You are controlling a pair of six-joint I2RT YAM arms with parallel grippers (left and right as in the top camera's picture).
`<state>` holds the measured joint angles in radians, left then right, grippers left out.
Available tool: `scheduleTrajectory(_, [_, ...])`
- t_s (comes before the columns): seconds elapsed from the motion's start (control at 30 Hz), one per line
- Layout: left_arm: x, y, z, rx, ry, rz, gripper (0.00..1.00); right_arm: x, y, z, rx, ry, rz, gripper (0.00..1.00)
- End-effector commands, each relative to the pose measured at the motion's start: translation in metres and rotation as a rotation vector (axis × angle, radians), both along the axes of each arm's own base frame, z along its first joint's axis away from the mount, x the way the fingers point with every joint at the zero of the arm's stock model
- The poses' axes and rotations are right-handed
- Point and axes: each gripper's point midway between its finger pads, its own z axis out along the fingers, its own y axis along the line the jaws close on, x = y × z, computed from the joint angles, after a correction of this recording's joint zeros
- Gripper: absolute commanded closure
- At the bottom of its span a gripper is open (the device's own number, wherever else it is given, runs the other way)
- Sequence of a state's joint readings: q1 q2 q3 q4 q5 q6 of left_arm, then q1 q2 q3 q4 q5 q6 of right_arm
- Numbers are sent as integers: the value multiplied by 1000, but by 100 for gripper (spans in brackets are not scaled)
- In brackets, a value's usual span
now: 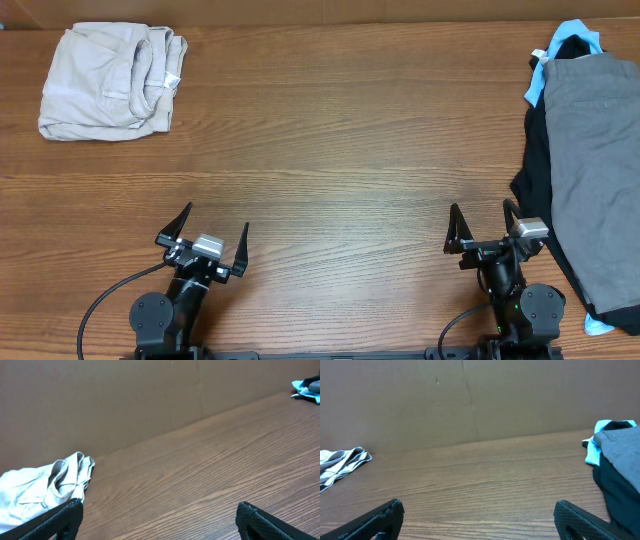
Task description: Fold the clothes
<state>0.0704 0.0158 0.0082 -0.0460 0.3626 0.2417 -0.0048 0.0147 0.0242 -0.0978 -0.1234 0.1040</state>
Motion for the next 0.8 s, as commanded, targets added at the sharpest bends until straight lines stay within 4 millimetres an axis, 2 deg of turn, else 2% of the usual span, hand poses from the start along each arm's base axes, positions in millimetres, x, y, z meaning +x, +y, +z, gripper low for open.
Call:
scheduleTrajectory(0.0, [0, -1, 1, -5, -5, 0, 0, 0, 1, 1, 0, -11, 2, 0])
scheduleTrajectory(0.77, [0, -1, 1, -5, -5, 0, 0, 0, 1, 1, 0, -11, 2, 0])
